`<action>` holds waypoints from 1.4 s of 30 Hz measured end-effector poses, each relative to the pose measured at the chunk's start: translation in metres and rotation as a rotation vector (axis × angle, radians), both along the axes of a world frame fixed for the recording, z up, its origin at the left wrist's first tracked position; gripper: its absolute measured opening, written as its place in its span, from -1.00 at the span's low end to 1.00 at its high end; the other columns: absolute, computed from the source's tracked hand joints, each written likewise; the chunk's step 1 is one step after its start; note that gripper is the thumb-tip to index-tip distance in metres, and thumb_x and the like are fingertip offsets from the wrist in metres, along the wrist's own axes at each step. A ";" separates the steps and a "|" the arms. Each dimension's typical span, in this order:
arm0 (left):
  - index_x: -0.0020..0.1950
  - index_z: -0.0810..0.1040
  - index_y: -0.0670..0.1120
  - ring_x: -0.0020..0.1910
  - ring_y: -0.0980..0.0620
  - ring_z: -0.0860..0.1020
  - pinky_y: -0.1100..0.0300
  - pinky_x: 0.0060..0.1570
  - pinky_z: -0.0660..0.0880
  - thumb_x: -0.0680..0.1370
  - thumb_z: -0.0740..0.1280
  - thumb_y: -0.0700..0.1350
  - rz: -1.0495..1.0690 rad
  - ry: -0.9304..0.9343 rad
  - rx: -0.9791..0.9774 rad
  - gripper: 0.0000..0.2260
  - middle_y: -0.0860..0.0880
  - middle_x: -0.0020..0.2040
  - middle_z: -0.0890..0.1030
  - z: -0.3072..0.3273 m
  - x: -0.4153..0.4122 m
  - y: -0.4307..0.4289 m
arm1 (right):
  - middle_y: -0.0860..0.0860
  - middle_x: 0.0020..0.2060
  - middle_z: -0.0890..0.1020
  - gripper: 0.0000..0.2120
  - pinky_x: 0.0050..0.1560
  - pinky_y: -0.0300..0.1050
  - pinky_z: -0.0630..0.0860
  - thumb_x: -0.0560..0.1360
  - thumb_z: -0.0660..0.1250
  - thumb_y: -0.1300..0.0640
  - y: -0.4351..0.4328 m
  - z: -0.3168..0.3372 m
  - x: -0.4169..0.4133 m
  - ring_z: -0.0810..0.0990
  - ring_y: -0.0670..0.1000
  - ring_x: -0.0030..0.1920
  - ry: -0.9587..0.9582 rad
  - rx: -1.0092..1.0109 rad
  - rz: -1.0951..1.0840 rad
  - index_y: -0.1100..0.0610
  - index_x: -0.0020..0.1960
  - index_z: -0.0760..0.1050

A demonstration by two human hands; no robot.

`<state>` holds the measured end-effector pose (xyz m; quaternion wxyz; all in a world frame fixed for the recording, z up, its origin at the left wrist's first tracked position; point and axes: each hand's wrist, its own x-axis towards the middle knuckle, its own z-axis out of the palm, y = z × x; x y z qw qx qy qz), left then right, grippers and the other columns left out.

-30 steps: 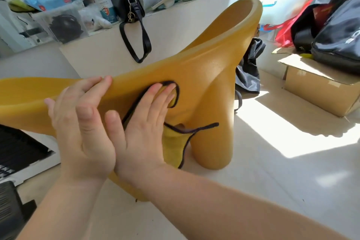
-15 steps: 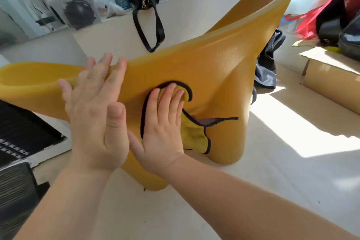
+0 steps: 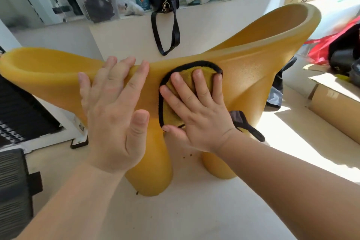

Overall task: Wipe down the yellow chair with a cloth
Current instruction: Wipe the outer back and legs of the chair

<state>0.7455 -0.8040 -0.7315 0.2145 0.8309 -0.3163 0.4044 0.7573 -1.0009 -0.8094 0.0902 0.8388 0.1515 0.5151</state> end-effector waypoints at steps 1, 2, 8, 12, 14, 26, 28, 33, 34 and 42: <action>0.48 0.47 -0.14 0.52 -0.19 0.32 -0.27 0.54 -0.11 0.64 -0.25 0.29 0.015 -0.018 -0.009 -0.23 -0.15 0.45 0.47 0.000 0.001 -0.002 | -0.06 0.65 -0.12 -0.26 0.56 0.25 -0.33 0.61 0.02 -0.36 -0.006 -0.007 0.001 -0.34 0.10 0.61 0.008 -0.018 -0.018 -0.03 0.65 -0.08; 0.46 0.50 -0.14 0.48 -0.18 0.36 -0.29 0.53 -0.09 0.65 -0.24 0.29 0.021 -0.025 -0.024 -0.24 -0.15 0.42 0.49 -0.001 0.002 -0.004 | -0.06 0.65 -0.18 -0.24 0.56 0.24 -0.31 0.61 0.05 -0.35 -0.019 -0.015 -0.001 -0.32 0.10 0.61 0.017 -0.046 -0.040 -0.03 0.65 -0.09; 0.40 0.55 -0.15 0.43 -0.13 0.40 -0.30 0.52 -0.08 0.66 -0.23 0.27 0.013 -0.015 -0.093 -0.25 -0.14 0.35 0.52 0.000 -0.001 -0.010 | 0.17 0.58 0.03 -0.21 0.52 0.44 -0.21 0.61 0.03 -0.36 -0.094 -0.012 -0.020 -0.03 0.40 0.55 0.068 -0.001 -0.122 0.03 0.67 -0.12; 0.40 0.56 -0.14 0.45 -0.10 0.39 -0.26 0.54 -0.12 0.66 -0.24 0.26 -0.032 0.028 -0.148 -0.25 -0.10 0.38 0.52 0.003 -0.005 -0.009 | 0.08 0.60 0.16 -0.30 0.50 0.42 -0.19 0.59 0.09 -0.34 -0.024 0.034 -0.006 0.07 0.34 0.53 -0.045 0.015 -0.027 0.03 0.60 0.16; 0.40 0.56 -0.14 0.45 -0.10 0.39 -0.29 0.53 -0.10 0.66 -0.25 0.26 -0.046 0.035 -0.138 -0.25 -0.09 0.40 0.51 0.003 -0.006 -0.006 | 0.01 0.58 0.16 -0.33 0.52 0.36 -0.19 0.59 0.15 -0.31 0.007 0.046 -0.002 0.12 0.27 0.55 -0.100 0.028 -0.020 0.00 0.60 0.21; 0.44 0.53 -0.12 0.51 -0.11 0.34 -0.26 0.55 -0.10 0.66 -0.26 0.27 -0.046 0.036 -0.089 -0.25 -0.08 0.45 0.49 0.003 -0.003 0.002 | 0.16 0.59 -0.05 -0.11 0.58 0.27 -0.24 0.59 0.21 -0.33 -0.087 0.000 -0.014 -0.25 0.24 0.62 0.035 -0.156 -0.090 0.07 0.66 -0.15; 0.46 0.50 -0.12 0.55 -0.10 0.28 -0.21 0.56 -0.14 0.66 -0.26 0.26 -0.059 0.045 -0.080 -0.26 -0.08 0.49 0.45 0.003 -0.004 0.004 | 0.15 0.59 -0.08 -0.13 0.56 0.28 -0.30 0.60 0.19 -0.32 -0.042 0.009 0.000 -0.36 0.21 0.59 -0.016 -0.132 -0.062 0.07 0.66 -0.17; 0.51 0.43 -0.15 0.61 -0.11 0.19 -0.21 0.57 -0.13 0.68 -0.23 0.22 -0.070 0.042 -0.023 -0.30 -0.12 0.56 0.36 0.000 -0.001 0.013 | 0.02 0.59 0.07 -0.27 0.57 0.17 -0.36 0.62 0.20 -0.19 0.018 0.008 0.013 -0.33 0.10 0.61 -0.047 -0.202 -0.008 0.05 0.65 0.00; 0.51 0.43 -0.13 0.61 -0.13 0.19 -0.22 0.57 -0.11 0.68 -0.23 0.23 -0.045 0.026 -0.023 -0.30 -0.13 0.56 0.35 -0.001 0.000 0.015 | 0.01 0.59 0.08 -0.29 0.58 0.14 -0.32 0.63 0.19 -0.14 0.010 0.001 0.011 -0.26 0.10 0.62 -0.039 -0.254 -0.018 0.06 0.65 -0.02; 0.58 0.35 -0.01 0.61 -0.30 0.08 -0.37 0.51 -0.05 0.67 -0.21 0.24 0.162 -0.041 -0.062 -0.36 -0.23 0.60 0.21 -0.020 0.006 0.028 | 0.11 0.64 -0.18 -0.12 0.59 0.26 -0.22 0.54 0.34 -0.14 -0.086 -0.034 -0.014 -0.21 0.18 0.63 0.090 -0.442 -0.185 0.13 0.66 -0.04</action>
